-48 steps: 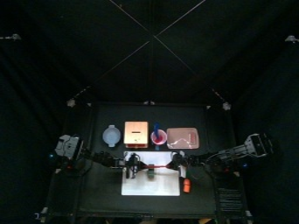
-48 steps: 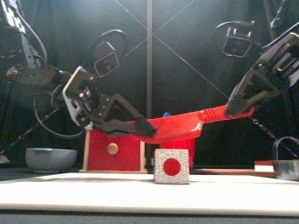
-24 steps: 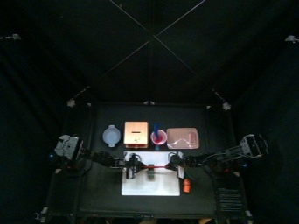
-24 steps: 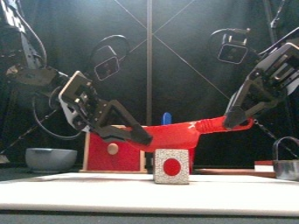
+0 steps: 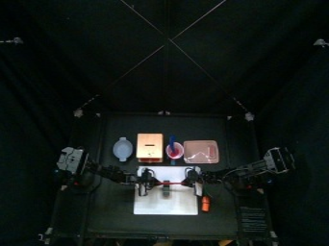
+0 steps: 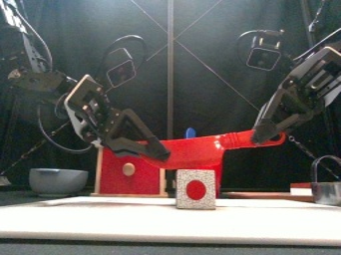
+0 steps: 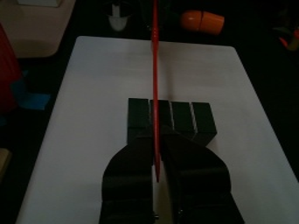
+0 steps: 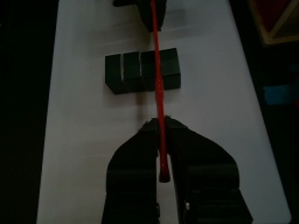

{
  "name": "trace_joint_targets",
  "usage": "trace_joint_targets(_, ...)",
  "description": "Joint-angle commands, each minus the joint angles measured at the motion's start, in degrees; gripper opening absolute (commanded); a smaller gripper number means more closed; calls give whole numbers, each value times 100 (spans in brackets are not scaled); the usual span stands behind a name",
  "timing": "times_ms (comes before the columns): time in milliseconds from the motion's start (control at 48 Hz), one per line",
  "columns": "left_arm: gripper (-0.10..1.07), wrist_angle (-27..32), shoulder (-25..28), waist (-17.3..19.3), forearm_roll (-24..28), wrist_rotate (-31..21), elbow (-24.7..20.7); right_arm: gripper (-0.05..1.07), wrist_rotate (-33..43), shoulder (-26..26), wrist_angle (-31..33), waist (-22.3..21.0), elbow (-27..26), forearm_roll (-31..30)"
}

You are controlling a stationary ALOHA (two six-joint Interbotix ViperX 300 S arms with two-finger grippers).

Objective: Cut sushi roll

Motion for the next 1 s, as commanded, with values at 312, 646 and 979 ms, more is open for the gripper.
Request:
trace_joint_targets(312,41,105,44,70,0,0,26,39,-9,105,18,-88,-70,-9)
trace_joint_targets(646,41,105,-35,132,88,0,18,39,0,53,35,-193,-97,-105)
trace_joint_targets(979,41,264,9,79,79,-18,9,39,9,141,62,-141,-88,-70)
